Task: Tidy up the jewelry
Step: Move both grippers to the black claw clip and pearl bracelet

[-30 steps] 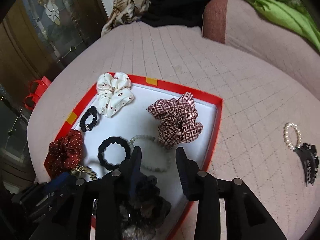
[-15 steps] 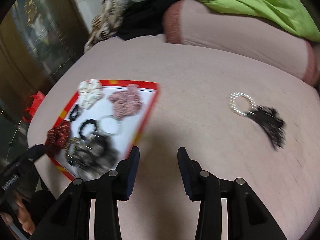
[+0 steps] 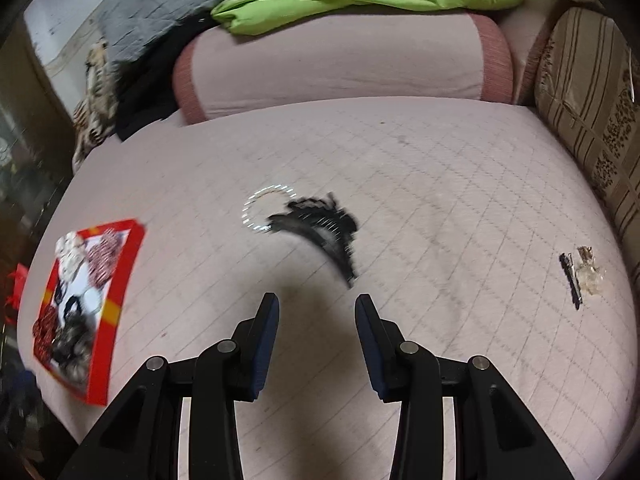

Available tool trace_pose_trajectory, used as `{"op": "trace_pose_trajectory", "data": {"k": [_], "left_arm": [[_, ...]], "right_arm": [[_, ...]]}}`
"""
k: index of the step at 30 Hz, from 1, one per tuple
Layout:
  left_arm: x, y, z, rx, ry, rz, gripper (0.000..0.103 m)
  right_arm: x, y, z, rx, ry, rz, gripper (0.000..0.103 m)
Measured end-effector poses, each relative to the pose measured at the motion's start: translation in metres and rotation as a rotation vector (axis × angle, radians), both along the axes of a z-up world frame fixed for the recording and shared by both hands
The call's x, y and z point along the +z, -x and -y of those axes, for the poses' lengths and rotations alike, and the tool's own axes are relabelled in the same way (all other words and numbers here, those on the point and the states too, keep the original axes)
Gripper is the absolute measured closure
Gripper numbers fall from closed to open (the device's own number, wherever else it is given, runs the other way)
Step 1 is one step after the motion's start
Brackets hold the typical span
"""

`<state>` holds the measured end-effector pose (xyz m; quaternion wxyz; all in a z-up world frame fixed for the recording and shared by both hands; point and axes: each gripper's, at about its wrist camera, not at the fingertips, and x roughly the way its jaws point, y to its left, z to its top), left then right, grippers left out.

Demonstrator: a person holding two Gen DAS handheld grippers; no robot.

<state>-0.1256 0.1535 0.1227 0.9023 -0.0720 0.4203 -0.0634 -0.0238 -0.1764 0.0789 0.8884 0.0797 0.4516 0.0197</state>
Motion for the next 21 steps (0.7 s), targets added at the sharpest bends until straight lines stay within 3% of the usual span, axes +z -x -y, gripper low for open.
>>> {"op": "trace_pose_trajectory", "data": {"k": [8, 11, 15, 18, 21], "left_arm": [[-0.015, -0.009, 0.018, -0.031, -0.032, -0.037, 0.055], [-0.025, -0.014, 0.027, -0.055, -0.030, -0.065, 0.055], [-0.032, -0.017, 0.041, -0.096, -0.060, -0.080, 0.055], [-0.033, -0.019, 0.046, -0.111, -0.071, -0.070, 0.055], [-0.032, -0.023, 0.046, -0.114, -0.062, -0.072, 0.055]], "right_arm": [[0.013, -0.041, 0.038, -0.084, 0.037, 0.042, 0.060], [0.002, -0.053, 0.035, -0.049, 0.056, 0.019, 0.060], [-0.014, -0.075, 0.028, -0.004, -0.005, 0.001, 0.060], [-0.032, -0.091, 0.022, 0.019, -0.051, -0.042, 0.053], [-0.047, -0.096, 0.015, 0.032, -0.051, -0.064, 0.052]]}}
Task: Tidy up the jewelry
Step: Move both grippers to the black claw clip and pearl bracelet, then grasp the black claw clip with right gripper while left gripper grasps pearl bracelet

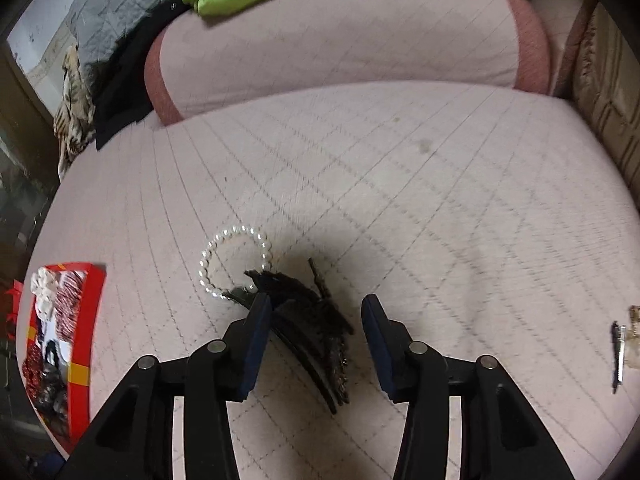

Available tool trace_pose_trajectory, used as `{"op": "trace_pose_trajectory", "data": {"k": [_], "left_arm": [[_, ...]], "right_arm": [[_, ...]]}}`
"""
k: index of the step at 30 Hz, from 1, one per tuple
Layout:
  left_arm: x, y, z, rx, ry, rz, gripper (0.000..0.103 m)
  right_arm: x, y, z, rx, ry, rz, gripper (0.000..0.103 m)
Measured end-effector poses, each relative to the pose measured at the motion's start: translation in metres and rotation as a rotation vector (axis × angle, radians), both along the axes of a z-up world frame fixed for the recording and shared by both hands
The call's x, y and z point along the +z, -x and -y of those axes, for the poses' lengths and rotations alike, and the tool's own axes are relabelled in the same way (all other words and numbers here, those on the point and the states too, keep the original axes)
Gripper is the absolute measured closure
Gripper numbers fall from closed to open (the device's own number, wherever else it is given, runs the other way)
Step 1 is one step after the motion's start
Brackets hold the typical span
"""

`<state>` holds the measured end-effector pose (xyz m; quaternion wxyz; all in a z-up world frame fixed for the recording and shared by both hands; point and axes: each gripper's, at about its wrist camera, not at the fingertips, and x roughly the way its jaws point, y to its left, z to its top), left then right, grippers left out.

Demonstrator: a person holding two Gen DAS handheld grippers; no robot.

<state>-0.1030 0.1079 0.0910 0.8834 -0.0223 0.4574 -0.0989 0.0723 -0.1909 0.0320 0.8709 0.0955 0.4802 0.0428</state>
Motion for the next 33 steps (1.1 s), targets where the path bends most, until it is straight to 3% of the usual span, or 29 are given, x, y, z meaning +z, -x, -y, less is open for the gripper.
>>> {"op": "trace_pose_trajectory", "data": {"k": [1, 3, 9, 13, 15, 16, 24, 31, 33], "left_arm": [[0.001, -0.002, 0.000, 0.000, 0.005, -0.003, 0.055], [0.004, -0.011, 0.003, -0.001, 0.023, -0.017, 0.055], [0.015, -0.056, 0.015, 0.000, 0.113, -0.070, 0.055], [0.015, -0.096, 0.037, -0.005, 0.106, -0.074, 0.055], [0.008, -0.123, 0.054, -0.011, 0.084, -0.075, 0.055], [0.003, -0.135, 0.059, -0.009, 0.083, -0.088, 0.055], [-0.037, -0.216, 0.100, -0.006, 0.048, -0.139, 0.055], [-0.065, -0.254, 0.133, -0.064, -0.019, -0.162, 0.061], [-0.067, -0.258, 0.139, -0.069, -0.052, -0.133, 0.061]], "right_arm": [[-0.004, -0.001, -0.001, 0.008, -0.001, -0.011, 0.053], [-0.011, -0.001, -0.002, 0.035, -0.017, -0.031, 0.078], [-0.005, 0.022, 0.019, -0.015, -0.001, -0.046, 0.079], [0.001, 0.052, 0.046, -0.054, -0.041, -0.022, 0.068], [0.002, 0.062, 0.054, -0.057, -0.064, 0.000, 0.048], [0.003, 0.068, 0.058, -0.059, -0.070, 0.021, 0.046], [0.000, 0.076, 0.049, -0.022, 0.010, 0.116, 0.046], [-0.011, 0.066, 0.045, -0.001, 0.018, 0.127, 0.046], [-0.013, 0.063, 0.043, -0.002, 0.025, 0.127, 0.046]]}}
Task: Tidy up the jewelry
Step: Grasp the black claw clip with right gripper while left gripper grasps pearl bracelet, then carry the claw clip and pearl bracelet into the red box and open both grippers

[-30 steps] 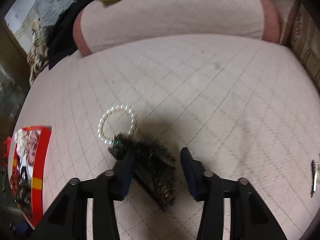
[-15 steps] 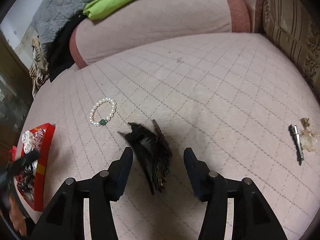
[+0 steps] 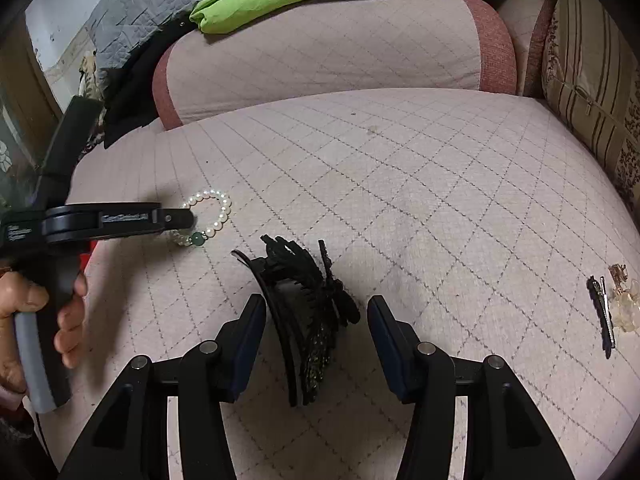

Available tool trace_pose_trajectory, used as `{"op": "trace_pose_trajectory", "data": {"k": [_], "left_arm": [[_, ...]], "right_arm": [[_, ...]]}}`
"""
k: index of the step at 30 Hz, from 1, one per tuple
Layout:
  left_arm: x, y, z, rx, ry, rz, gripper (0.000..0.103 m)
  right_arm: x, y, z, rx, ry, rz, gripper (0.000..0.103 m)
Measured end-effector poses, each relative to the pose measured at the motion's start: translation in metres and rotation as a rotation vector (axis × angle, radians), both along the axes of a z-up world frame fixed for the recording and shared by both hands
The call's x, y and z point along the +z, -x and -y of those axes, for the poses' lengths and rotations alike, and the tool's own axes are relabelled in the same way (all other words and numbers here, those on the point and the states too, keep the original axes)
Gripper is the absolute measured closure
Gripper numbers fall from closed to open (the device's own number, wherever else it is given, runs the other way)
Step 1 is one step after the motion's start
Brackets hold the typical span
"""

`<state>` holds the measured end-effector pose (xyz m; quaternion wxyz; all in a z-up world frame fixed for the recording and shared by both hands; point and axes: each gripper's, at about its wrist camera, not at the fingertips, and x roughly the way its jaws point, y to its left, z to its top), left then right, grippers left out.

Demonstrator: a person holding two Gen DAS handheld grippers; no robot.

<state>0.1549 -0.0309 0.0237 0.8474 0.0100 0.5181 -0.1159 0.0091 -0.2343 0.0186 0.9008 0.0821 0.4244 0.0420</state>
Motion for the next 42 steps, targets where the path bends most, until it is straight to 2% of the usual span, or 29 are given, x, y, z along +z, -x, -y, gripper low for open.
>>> {"op": "trace_pose_trajectory", "data": {"k": [4, 5, 7, 8, 12, 20, 29, 36, 42], "left_arm": [[-0.002, 0.000, 0.012, -0.021, -0.076, 0.033, 0.064], [-0.002, 0.004, 0.015, -0.030, -0.100, 0.053, 0.076], [-0.002, 0.009, 0.019, -0.049, -0.134, 0.072, 0.094], [0.000, 0.012, 0.020, -0.059, -0.141, 0.077, 0.094], [0.008, 0.030, 0.018, -0.079, -0.100, 0.069, 0.094], [0.042, 0.080, -0.001, -0.103, -0.022, 0.093, 0.094], [0.096, 0.151, -0.032, -0.121, 0.073, 0.146, 0.094], [0.130, 0.202, -0.063, -0.093, 0.079, 0.221, 0.094], [0.143, 0.236, -0.101, -0.031, 0.081, 0.244, 0.094]], "right_arm": [[-0.004, -0.002, -0.002, -0.007, 0.004, -0.006, 0.049], [-0.005, -0.003, -0.002, -0.008, 0.004, -0.008, 0.054], [-0.007, -0.005, -0.004, -0.009, 0.003, -0.011, 0.063], [-0.007, -0.005, -0.006, -0.008, 0.002, -0.014, 0.068], [-0.007, -0.005, -0.006, -0.027, -0.027, -0.024, 0.071], [0.009, 0.018, -0.011, -0.029, -0.071, -0.014, 0.072], [0.034, 0.062, -0.027, -0.021, -0.093, 0.015, 0.072], [0.054, 0.098, -0.047, 0.009, -0.100, 0.040, 0.072], [0.067, 0.121, -0.073, 0.060, -0.094, 0.059, 0.072]]}}
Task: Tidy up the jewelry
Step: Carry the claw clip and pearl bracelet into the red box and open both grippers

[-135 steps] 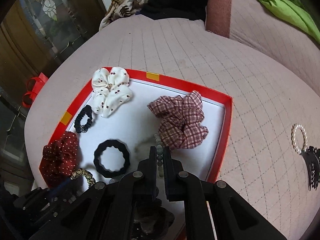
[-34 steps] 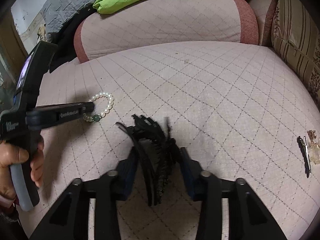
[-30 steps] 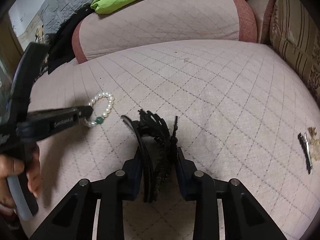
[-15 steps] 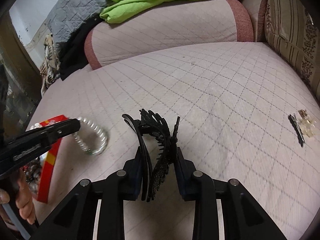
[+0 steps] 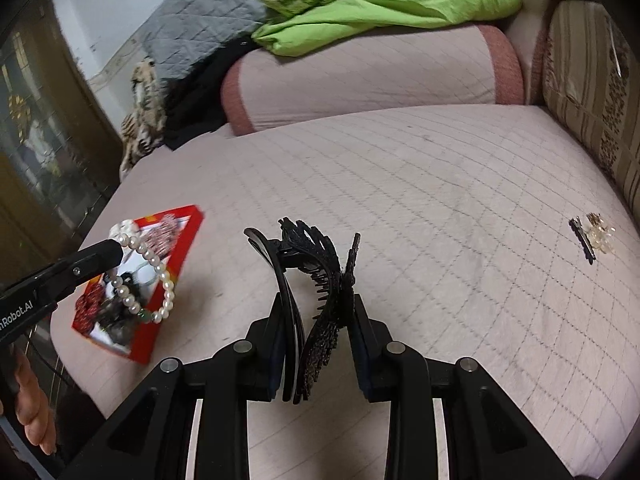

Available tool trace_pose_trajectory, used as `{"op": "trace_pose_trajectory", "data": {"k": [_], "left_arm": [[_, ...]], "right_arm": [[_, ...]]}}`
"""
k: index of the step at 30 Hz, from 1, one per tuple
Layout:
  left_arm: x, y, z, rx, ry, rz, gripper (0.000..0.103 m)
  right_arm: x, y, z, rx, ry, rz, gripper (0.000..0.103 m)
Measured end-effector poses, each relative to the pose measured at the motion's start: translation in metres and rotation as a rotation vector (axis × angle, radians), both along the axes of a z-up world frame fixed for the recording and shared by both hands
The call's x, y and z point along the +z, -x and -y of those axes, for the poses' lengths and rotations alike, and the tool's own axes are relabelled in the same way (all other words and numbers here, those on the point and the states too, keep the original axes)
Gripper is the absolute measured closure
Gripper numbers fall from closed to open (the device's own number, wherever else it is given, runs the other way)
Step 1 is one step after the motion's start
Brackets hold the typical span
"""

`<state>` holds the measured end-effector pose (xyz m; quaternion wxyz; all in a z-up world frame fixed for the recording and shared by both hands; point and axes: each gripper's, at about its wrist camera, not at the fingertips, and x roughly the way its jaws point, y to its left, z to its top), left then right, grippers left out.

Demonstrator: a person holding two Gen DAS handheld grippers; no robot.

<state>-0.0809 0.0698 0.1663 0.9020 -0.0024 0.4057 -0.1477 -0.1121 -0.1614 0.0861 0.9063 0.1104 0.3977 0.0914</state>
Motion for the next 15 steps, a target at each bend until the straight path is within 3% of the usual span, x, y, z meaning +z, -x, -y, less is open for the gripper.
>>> {"op": "trace_pose_trajectory", "data": {"k": [8, 15], "left_arm": [[0.021, 0.023, -0.059, 0.102, 0.011, 0.049, 0.094], [0.034, 0.013, -0.105, 0.149, -0.004, 0.055, 0.094]], "right_arm": [[0.019, 0.012, -0.049, 0.114, 0.040, 0.031, 0.072], [0.039, 0.008, -0.099, 0.221, 0.088, 0.068, 0.072]]}}
